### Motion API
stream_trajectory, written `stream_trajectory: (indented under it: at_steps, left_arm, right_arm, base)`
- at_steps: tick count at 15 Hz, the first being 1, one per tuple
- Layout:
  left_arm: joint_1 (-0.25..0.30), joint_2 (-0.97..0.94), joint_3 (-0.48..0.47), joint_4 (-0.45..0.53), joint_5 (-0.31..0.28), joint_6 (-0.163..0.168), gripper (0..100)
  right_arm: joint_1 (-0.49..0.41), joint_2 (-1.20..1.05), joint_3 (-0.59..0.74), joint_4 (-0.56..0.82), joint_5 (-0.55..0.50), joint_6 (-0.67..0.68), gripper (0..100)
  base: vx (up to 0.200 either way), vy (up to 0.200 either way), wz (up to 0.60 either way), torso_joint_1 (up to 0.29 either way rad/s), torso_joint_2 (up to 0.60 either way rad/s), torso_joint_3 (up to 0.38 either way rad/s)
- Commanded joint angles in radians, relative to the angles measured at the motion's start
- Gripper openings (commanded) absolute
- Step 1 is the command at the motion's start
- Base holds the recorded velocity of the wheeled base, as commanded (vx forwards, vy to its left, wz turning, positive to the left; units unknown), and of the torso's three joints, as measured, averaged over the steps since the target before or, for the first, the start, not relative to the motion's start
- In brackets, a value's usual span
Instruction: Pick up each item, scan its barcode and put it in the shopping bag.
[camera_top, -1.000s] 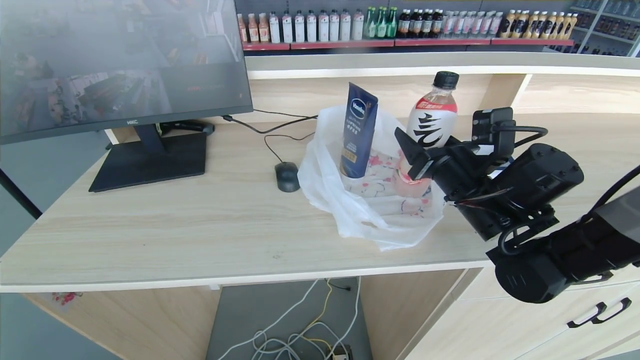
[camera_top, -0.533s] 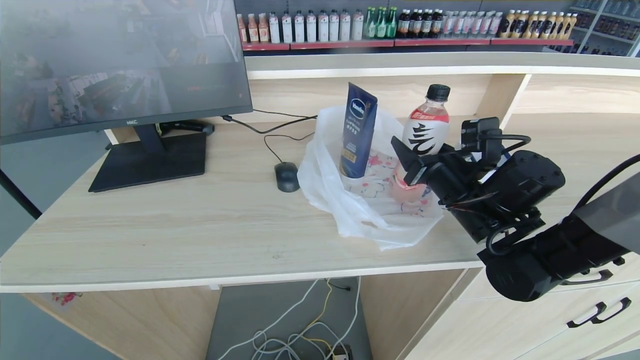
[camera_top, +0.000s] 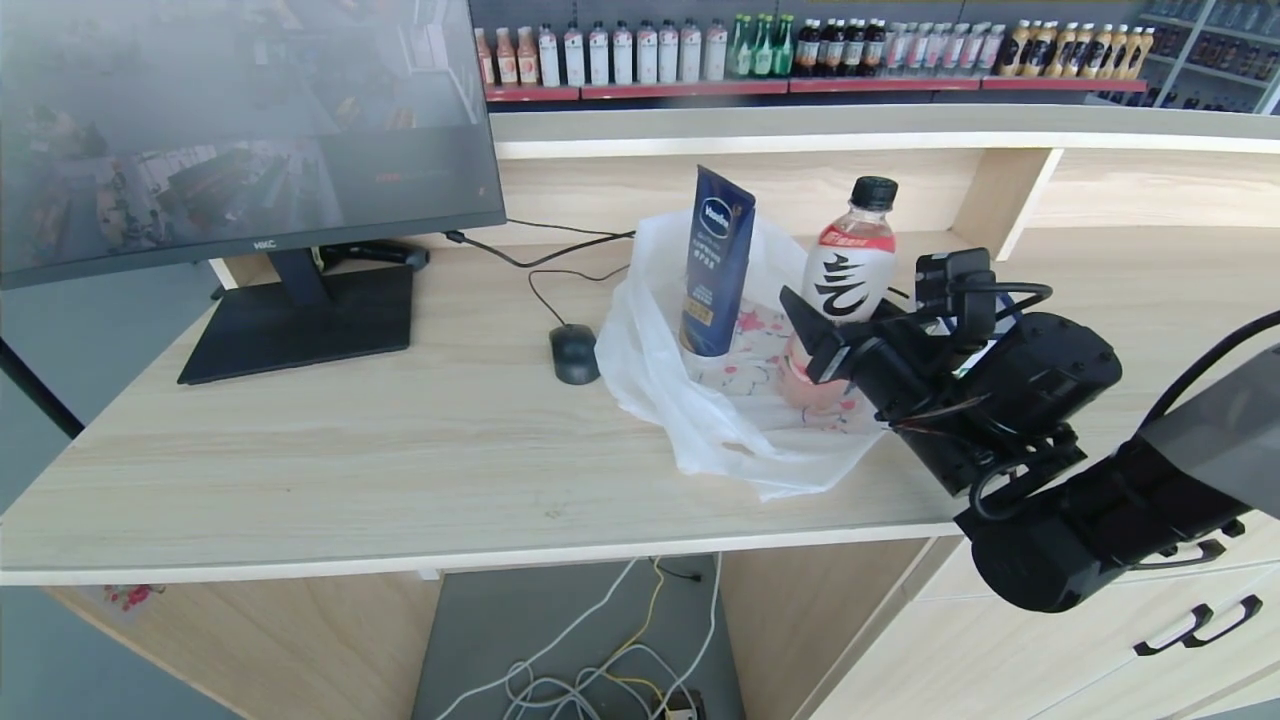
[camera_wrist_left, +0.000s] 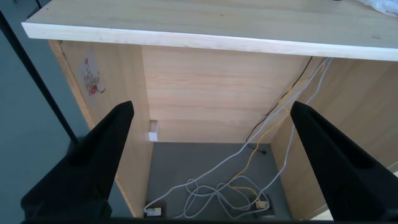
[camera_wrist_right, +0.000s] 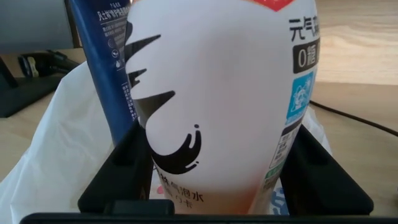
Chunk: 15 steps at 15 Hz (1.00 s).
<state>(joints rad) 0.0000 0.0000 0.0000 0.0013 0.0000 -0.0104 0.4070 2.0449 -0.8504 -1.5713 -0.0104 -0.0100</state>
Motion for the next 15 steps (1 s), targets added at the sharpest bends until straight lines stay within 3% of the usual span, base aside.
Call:
stream_trajectory:
  at_steps: [1,15]
  left_arm:
    - [0.0,0.0,0.0,-0.001,0.0,0.0,100]
    - [0.0,0.0,0.0,-0.001,0.0,0.0,100]
  right_arm:
    - [0.001,0.005,0.004,0.0,0.0,-0.001,0]
    - [0.015,0.005,0.04,0.0,0.0,-0.001,0]
  base:
    - [0.0,0.0,0.0,0.0,0.0,0.0]
    - [0.0,0.0,0.0,0.0,0.0,0.0]
